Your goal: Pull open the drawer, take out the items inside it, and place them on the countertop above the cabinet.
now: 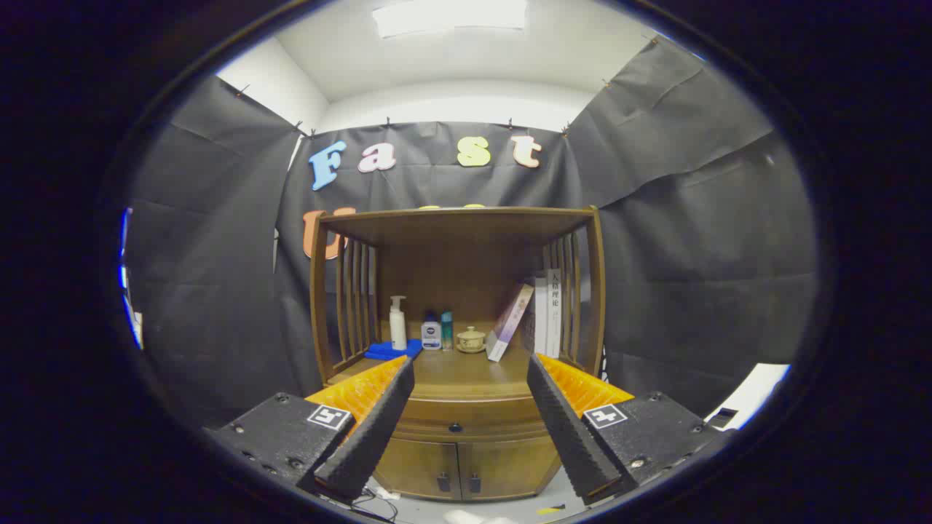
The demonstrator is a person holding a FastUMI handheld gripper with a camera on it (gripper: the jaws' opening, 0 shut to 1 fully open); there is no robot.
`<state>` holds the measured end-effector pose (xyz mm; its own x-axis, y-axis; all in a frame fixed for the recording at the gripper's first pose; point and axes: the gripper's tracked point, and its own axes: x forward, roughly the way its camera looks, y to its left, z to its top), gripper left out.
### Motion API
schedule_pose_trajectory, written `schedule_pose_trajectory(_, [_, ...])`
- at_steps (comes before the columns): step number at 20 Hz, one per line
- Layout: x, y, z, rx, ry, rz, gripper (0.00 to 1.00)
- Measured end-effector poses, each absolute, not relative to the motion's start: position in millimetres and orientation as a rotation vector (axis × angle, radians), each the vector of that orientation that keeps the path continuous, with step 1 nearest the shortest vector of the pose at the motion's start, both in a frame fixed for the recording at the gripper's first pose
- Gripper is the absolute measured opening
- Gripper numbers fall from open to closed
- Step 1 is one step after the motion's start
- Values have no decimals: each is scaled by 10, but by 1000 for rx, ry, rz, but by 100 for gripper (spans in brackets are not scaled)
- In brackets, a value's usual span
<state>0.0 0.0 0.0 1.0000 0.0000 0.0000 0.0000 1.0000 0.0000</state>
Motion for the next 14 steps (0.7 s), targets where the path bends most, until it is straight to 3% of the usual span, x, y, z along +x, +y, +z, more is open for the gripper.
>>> schedule_pose_trajectory(14, [89,37,-76,0,4,0,100])
